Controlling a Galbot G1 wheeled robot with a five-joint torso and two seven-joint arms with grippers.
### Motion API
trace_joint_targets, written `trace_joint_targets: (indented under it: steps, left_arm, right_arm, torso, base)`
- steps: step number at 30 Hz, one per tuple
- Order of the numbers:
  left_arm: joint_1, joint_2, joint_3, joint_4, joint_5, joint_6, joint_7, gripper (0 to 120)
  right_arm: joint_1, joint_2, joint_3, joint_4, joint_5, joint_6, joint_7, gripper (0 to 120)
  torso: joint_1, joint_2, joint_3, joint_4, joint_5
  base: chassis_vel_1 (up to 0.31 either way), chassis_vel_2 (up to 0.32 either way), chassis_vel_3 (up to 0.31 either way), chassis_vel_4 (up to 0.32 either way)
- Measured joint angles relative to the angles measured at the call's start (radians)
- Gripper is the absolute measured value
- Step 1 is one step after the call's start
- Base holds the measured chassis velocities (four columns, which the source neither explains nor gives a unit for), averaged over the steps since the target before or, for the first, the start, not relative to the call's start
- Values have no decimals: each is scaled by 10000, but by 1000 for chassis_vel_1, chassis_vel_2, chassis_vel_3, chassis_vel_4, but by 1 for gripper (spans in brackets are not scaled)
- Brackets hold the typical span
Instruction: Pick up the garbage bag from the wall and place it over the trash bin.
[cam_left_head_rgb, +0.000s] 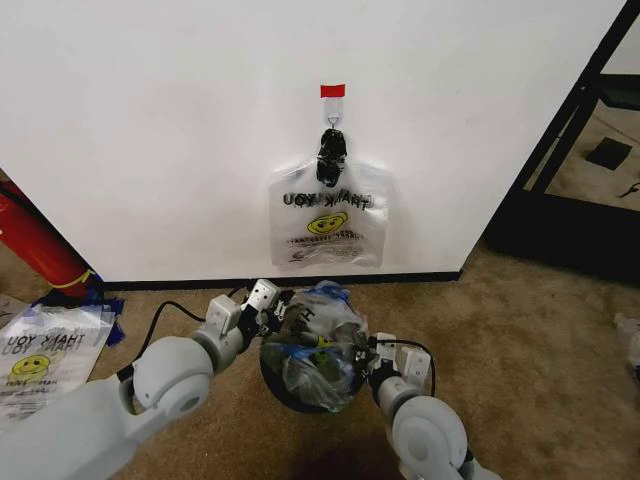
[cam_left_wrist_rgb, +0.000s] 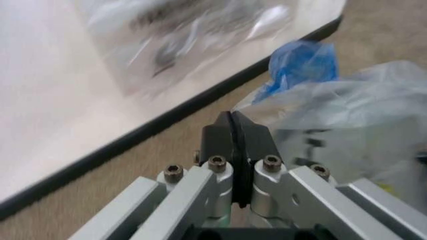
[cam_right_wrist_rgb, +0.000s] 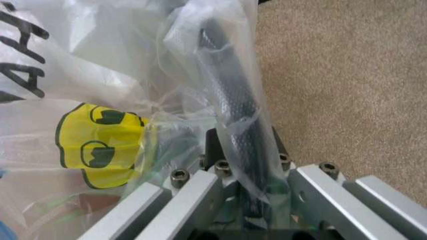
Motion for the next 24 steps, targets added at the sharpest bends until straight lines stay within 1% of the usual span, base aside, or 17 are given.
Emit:
trace_joint_targets:
  steps: [3,4,6,11,15,20,24]
  left_arm:
    - [-143,9,-4,217,-331,174,-144,0]
    - [-262,27,-5,435,-426,243,-175,0]
    - [-322,78,-6,610,-504,282,-167,0]
    - [-266,299,-107,759,-606,280,-19,0]
    - [-40,494,-246,858,-639,199,197,0]
    - [468,692,-470,916,-621,81,539,0]
    - [687,703,-514,906,-610,64,688,0]
  right_arm:
    - [-123,-44,4,88,-117,49,-155,0]
    - [-230,-99,13,161,-191,83,-263,0]
    - [-372,-185,40,247,-280,141,-417,0]
    - [-533,-306,139,328,-354,250,-556,0]
    - [-649,-378,277,457,-351,434,-858,0]
    - [-1028,-543,671,875,-295,684,-1844,0]
    - [-1204,-577,939,1057,-157,949,-2163,0]
  torso:
    - [0,0,0,0,0]
    - [0,0,0,-1,0]
    - [0,0,0,-1,0]
    - [0,0,0,-1,1]
    - [0,0,0,0,0]
    - [0,0,0,1,1]
    - [-1,0,0,-1,0]
  base:
    - [0,0,0,0]
    - [0,0,0,0]
    - [0,0,0,0]
    - [0,0,0,0]
    - [0,0,0,0]
    - [0,0,0,0]
    - [0,0,0,0]
